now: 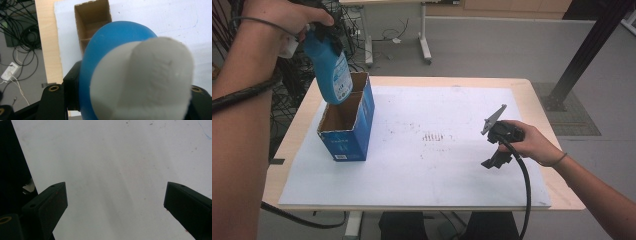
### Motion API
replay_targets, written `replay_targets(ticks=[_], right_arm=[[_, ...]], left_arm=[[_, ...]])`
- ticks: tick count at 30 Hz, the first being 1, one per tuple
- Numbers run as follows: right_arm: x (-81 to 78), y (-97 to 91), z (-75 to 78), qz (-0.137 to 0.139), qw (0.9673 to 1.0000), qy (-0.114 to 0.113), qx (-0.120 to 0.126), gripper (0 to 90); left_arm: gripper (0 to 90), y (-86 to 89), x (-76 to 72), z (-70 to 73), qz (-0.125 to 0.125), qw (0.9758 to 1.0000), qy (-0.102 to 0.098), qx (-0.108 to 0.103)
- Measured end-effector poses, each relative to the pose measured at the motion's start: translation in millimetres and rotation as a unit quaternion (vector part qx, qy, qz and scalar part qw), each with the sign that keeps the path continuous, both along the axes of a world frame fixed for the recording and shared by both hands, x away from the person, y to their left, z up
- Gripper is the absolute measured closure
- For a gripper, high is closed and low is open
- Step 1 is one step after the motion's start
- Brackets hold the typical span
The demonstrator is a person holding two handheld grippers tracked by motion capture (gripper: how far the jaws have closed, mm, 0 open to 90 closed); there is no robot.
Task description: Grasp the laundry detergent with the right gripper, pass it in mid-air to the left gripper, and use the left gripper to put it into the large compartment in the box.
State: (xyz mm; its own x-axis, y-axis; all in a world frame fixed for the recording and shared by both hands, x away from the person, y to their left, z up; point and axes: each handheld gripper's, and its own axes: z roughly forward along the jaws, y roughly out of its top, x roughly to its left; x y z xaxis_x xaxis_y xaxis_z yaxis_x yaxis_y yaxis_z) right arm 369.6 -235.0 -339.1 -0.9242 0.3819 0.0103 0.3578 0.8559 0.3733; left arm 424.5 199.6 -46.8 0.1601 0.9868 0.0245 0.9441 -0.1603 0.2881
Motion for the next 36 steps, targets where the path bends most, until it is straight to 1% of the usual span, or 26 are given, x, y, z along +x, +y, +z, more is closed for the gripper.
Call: replay_targets(ticks=[3,4,7,12,13,14,16,17,18,20,22,23,24,25,26,27,28,29,30,34,35,36], right_arm=[[0.3,0.4,-0.8,0.002,1.0,0.003,0.0,4.7],[0.4,0.5,-0.8,0.001,1.0,0.003,0.0,4.7],[0.7,0.5,-0.7,0.001,1.0,0.001,0.0,4.7],[1.3,1.6,-1.0,0.002,1.0,0.002,0.0,4.7],[1.3,1.9,-1.3,0.002,1.0,0.003,0.001,4.7],[1.3,2.1,-1.8,0.002,1.0,0.004,0.002,4.6],[1.5,2.4,-2.6,0.003,1.0,0.004,0.003,4.7],[1.5,2.6,-2.6,0.003,1.0,0.005,0.003,4.7],[1.6,2.7,-2.5,0.003,1.0,0.004,0.003,4.7],[1.9,2.6,-2.4,0.002,1.0,0.004,0.002,4.7],[2.4,2.6,-2.7,0.003,1.0,0.004,0.004,4.6],[2.5,3.0,-3.1,0.002,1.0,0.003,0.004,4.7],[2.4,3.4,-3.4,0.003,1.0,0.004,0.005,4.7],[2.1,3.7,-3.6,0.003,1.0,0.005,0.006,4.7],[1.9,4.1,-4.2,0.004,1.0,0.006,0.007,4.7],[1.9,4.1,-4.2,0.004,1.0,0.006,0.007,4.7],[1.6,5.0,-5.0,0.006,0.9999,0.007,0.004,4.8],[1.4,5.2,-5.1,0.006,1.0,0.007,0.004,4.8],[1.4,5.2,-5.1,0.006,1.0,0.007,0.004,4.8],[1.7,4.5,-4.7,0.007,1.0,0.005,0.006,4.9],[1.7,4.1,-4.9,0.005,0.9999,0.006,0.006,4.9],[1.7,4.1,-4.9,0.005,0.9999,0.006,0.006,4.9]], left_arm=[[37.0,1.9,1.0,-3.6,0.005,1.0,0.0,-0.001],[37.0,3.8,1.9,-6.3,0.007,1.0,0.004,-0.003],[37.0,5.3,2.6,-9.6,0.011,0.9999,0.005,-0.006],[37.0,9.0,6.7,-19.9,0.016,0.9998,0.008,-0.007],[37.1,10.8,8.5,-23.9,0.019,0.9997,0.008,-0.009],[37.0,10.8,8.5,-23.9,0.019,0.9997,0.008,-0.009],[37.0,14.1,11.3,-30.8,0.024,0.9995,0.013,-0.014],[37.1,14.1,11.3,-30.8,0.024,0.9995,0.013,-0.014],[37.0,15.4,12.9,-35.8,0.027,0.9994,0.016,-0.014],[37.0,15.7,13.6,-38.4,0.028,0.9994,0.015,-0.013],[37.0,15.9,15.4,-44.9,0.029,0.9993,0.021,-0.01],[37.1,16.5,17.4,-52.4,0.032,0.9992,0.023,-0.008],[37.1,16.5,17.4,-52.4,0.032,0.9992,0.023,-0.008],[37.0,17.7,19.4,-60.1,0.035,0.999,0.028,-0.007],[37.0,18.6,20.7,-63.8,0.035,0.9989,0.031,-0.006],[37.1,18.6,20.7,-63.8,0.035,0.9989,0.031,-0.006],[37.0,19.5,22.6,-71.6,0.038,0.9986,0.036,-0.006],[37.0,19.5,22.6,-71.6,0.038,0.9986,0.036,-0.006],[37.0,20.6,23.5,-75.3,0.037,0.9985,0.039,-0.006],[37.1,23.3,26.3,-89.5,0.038,0.9981,0.046,-0.016],[37.0,23.7,27.7,-96.0,0.04,0.9977,0.051,-0.019],[37.1,23.7,27.7,-96.0,0.04,0.9977,0.051,-0.019]])
